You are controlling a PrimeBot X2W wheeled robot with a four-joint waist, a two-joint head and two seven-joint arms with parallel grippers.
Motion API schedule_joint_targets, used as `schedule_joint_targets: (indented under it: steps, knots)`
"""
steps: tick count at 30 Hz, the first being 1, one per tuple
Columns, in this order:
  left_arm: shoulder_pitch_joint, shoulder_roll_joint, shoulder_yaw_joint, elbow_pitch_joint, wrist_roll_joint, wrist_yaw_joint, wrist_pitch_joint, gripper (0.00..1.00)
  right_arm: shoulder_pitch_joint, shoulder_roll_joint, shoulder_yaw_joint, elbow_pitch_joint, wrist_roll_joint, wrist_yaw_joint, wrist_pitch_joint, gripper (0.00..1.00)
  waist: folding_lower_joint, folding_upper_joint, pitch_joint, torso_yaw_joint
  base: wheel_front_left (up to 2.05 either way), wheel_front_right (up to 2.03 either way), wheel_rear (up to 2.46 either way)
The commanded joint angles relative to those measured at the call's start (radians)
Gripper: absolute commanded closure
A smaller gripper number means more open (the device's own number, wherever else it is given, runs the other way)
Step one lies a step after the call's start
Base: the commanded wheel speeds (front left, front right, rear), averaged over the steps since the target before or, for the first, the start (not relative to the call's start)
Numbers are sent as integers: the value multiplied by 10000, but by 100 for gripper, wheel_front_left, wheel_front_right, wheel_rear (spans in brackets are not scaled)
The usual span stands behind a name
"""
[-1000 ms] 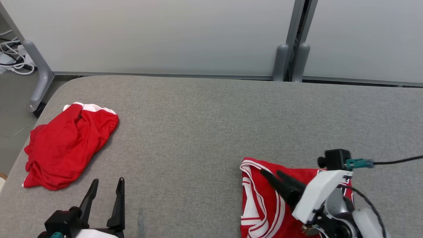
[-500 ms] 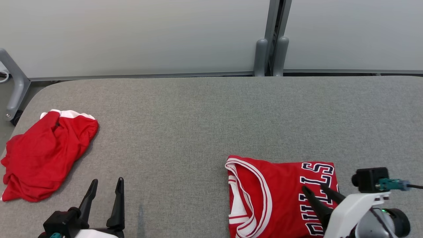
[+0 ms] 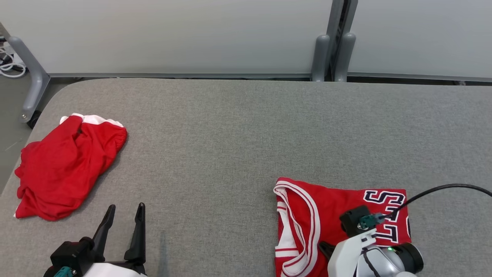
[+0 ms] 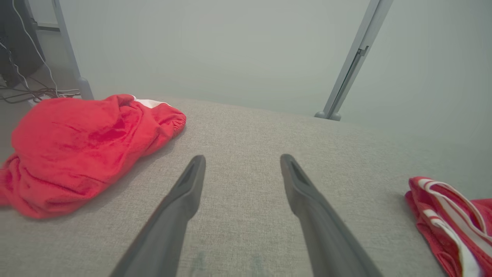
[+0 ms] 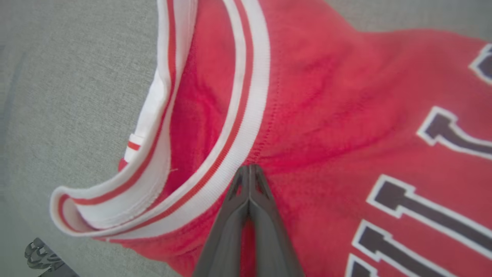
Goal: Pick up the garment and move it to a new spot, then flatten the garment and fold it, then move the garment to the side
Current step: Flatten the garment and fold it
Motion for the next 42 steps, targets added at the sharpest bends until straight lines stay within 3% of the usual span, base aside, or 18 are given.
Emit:
schedule_joint_targets:
  steps: [1, 11, 24, 26, 27, 32, 38, 42]
  knots:
    - [-135, -4, 67, 28, -29, -30, -42, 0, -170, -55, 171, 207, 126, 10, -111, 100, 0, -1, 22, 100, 0, 0, 0]
    - [-233, -120, 203, 126, 88, -144, -47, 0, -1083, -54, 1572, 1951, 711, 10, -1005, 100, 0, -1, 14, 338, 0, 0, 0]
    - [-151, -312, 375, 177, 279, -214, -49, 0, -1283, -52, 2751, 2028, 2111, 10, -1736, 100, 0, -1, -200, 162, 0, 0, 0]
    - [-63, -331, 412, 192, 313, -209, -49, 0, -1200, -49, 2771, 1661, 2720, 10, -2019, 53, 0, -1, -292, 129, 0, 0, 0]
    - [-9, -326, 433, 194, 313, -217, -49, 0, -1134, -59, 2690, 1455, 3098, 10, -2137, 0, 0, -1, -349, 107, 0, 0, 0]
    - [282, -278, 635, 82, 354, -171, -49, 0, -665, -66, 1757, 47, 3670, 9, -2108, 0, 0, -1, -692, -133, 0, 0, 0]
    - [655, -209, 893, -244, 399, -109, -49, 0, 303, -60, -188, -2043, 2998, 10, -2264, 0, 0, -1, -1017, -512, 0, 0, 0]
    - [842, -215, 1084, -510, 452, -120, -49, 0, 934, -63, -1219, -2780, 2849, 10, -2870, 0, 0, -1, -1166, -717, 0, 0, 0]
